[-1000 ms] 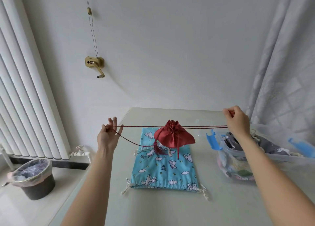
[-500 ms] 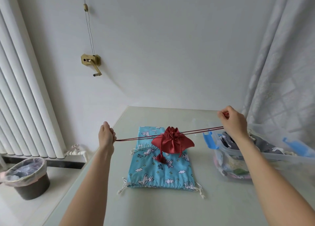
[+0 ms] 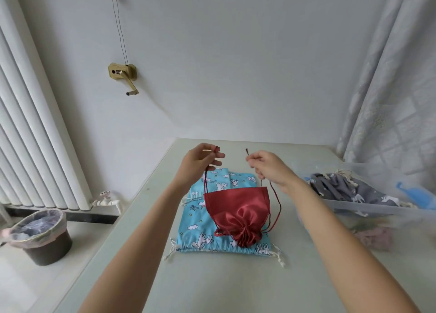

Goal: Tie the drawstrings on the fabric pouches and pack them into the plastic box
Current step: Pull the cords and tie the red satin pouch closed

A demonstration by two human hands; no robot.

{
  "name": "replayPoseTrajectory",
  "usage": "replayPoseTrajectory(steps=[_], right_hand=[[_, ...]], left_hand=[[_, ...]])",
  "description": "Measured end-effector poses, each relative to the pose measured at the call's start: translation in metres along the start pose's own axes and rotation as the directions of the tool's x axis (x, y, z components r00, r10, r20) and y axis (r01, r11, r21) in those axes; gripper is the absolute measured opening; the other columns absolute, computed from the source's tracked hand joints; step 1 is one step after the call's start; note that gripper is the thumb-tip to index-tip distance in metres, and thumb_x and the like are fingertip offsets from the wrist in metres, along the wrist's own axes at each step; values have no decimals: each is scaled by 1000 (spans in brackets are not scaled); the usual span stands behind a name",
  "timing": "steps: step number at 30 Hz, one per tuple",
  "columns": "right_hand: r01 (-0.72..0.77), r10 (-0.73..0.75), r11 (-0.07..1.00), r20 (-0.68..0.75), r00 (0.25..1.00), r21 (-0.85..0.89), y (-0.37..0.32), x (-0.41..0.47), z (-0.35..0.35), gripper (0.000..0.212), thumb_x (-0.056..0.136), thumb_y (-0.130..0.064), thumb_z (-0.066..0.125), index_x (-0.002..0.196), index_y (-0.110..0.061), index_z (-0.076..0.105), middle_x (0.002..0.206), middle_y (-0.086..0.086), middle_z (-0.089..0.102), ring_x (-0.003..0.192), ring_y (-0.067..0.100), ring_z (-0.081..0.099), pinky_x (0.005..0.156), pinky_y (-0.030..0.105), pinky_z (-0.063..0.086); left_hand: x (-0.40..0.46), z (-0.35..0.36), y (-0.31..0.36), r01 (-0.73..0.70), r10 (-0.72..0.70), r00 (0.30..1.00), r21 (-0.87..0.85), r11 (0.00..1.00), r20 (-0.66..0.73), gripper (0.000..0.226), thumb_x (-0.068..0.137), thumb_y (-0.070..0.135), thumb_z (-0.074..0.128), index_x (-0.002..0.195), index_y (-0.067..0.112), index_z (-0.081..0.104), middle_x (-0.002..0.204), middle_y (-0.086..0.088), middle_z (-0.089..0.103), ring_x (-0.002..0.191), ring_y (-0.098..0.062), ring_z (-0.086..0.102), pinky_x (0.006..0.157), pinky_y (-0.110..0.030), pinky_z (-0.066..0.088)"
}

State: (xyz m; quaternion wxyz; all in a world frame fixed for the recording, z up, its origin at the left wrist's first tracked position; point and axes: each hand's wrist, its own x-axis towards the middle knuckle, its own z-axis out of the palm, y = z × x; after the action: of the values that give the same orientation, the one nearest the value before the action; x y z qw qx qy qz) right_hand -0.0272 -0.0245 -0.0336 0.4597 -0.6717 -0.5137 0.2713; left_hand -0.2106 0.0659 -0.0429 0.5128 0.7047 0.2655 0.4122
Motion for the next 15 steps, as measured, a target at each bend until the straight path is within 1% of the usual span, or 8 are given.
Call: replayPoseTrajectory(steps=[3, 6, 8, 10, 12, 13, 14, 15], right_hand=[[18, -21, 999, 111, 994, 34, 12, -10, 21, 20, 90, -13, 59, 108, -5, 62, 69, -4, 53, 51, 7, 43, 53, 16, 39], [45, -59, 995, 178, 982, 85, 15, -18, 39, 27, 85, -21, 67, 109, -9, 65, 75, -8, 58, 48, -3, 47, 57, 13, 37], [87, -106, 989, 167, 980, 119, 13, -18, 46, 24, 86, -19, 67, 106, -7, 66, 65, -17, 59, 47, -6, 49, 58, 11, 35], [129, -148, 981, 126, 981, 145, 8, -16, 52, 17, 88, -18, 63, 99, -5, 67, 50, -19, 55, 43, -1, 44, 52, 12, 32], [138, -151, 970, 51, 987, 201, 6, -12, 54, 17, 90, -20, 61, 95, -6, 69, 55, -12, 56, 43, 4, 35, 50, 19, 30], [132, -141, 964, 23, 990, 233, 6, -11, 53, 17, 90, -21, 61, 93, -7, 69, 63, -1, 58, 45, 7, 33, 49, 21, 29], [121, -128, 958, 11, 992, 262, 6, -9, 51, 17, 90, -21, 60, 91, -7, 69, 70, 7, 58, 47, 9, 32, 48, 20, 28], [106, -115, 952, 14, 993, 288, 6, -8, 48, 16, 91, -19, 58, 90, -7, 69, 74, 9, 58, 48, 9, 32, 46, 18, 28]], left_hand=[[-4, 5, -8, -42, 40, 998, 68, 997, 38, 7, 95, 10, 52, 96, 16, 47, 97, 3, 73, 85, -11, 70, 79, -21, 50], [-7, 13, -8, -79, 75, 994, 53, 996, 77, 11, 94, 13, 53, 98, 15, 43, 97, 4, 73, 95, -14, 67, 85, -21, 48], [-7, 18, -3, -95, 93, 989, 9, 995, 116, 9, 95, 13, 52, 99, 16, 44, 100, 2, 73, 95, -18, 67, 85, -27, 50], [-7, 23, 1, -81, 87, 985, -46, 996, 151, 9, 95, 10, 52, 102, 15, 47, 102, -1, 72, 90, -18, 68, 77, -27, 54], [-6, 27, 4, -91, 98, 981, -52, 995, 166, 13, 95, 9, 50, 108, 12, 50, 105, -4, 71, 88, -13, 68, 70, -22, 52], [-5, 27, 4, -107, 110, 981, -25, 994, 157, 14, 96, 10, 49, 111, 12, 50, 107, -4, 70, 89, -11, 67, 70, -19, 50], [-4, 26, 2, -115, 115, 985, -1, 993, 130, 14, 97, 12, 47, 111, 13, 50, 110, -1, 69, 93, -10, 66, 73, -18, 48], [-3, 23, -1, -104, 102, 991, 13, 995, 88, 12, 98, 13, 45, 109, 15, 51, 112, 1, 68, 100, -10, 64, 80, -19, 46]])
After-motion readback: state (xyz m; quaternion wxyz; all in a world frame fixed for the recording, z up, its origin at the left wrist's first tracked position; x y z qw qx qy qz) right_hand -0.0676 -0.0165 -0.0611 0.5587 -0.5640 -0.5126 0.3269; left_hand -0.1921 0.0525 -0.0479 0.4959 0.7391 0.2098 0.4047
